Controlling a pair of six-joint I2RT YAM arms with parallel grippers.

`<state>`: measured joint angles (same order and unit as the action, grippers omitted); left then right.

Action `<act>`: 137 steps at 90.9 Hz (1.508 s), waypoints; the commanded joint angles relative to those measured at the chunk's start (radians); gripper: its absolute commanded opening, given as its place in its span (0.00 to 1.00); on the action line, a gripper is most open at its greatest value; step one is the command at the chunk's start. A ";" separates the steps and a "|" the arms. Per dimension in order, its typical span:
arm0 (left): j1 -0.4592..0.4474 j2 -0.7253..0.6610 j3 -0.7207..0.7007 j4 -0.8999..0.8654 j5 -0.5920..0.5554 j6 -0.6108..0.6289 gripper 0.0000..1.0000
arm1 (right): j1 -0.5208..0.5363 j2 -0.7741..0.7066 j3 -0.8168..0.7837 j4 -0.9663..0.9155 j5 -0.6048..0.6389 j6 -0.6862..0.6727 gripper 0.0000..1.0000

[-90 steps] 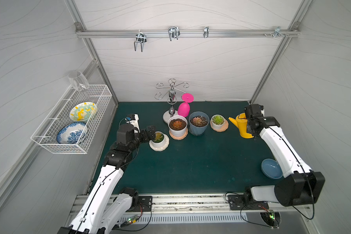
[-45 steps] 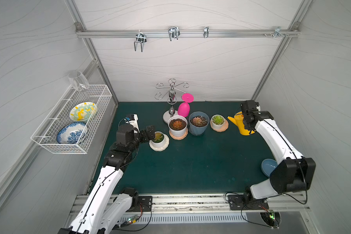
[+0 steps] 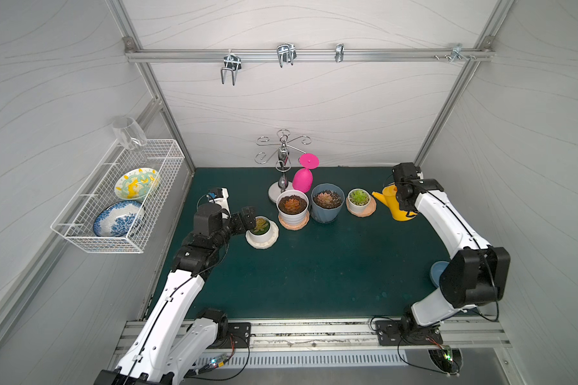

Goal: Water the succulent around the soil edge
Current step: Water the soil of the potted plant with water.

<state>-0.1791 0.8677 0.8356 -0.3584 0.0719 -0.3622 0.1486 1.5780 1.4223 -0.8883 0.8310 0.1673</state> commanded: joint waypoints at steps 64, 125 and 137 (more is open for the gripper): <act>-0.001 0.201 0.095 0.015 0.252 0.068 1.00 | 0.026 0.086 0.058 0.017 0.045 -0.006 0.00; 0.000 0.193 0.094 0.017 0.242 0.065 1.00 | 0.026 0.156 0.155 0.006 0.033 -0.014 0.00; 0.000 0.190 0.093 0.018 0.239 0.065 1.00 | 0.030 0.161 0.172 0.010 0.013 -0.020 0.00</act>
<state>-0.1787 1.0748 0.8860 -0.3599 0.3107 -0.3130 0.1703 1.7309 1.5597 -0.8890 0.8509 0.1562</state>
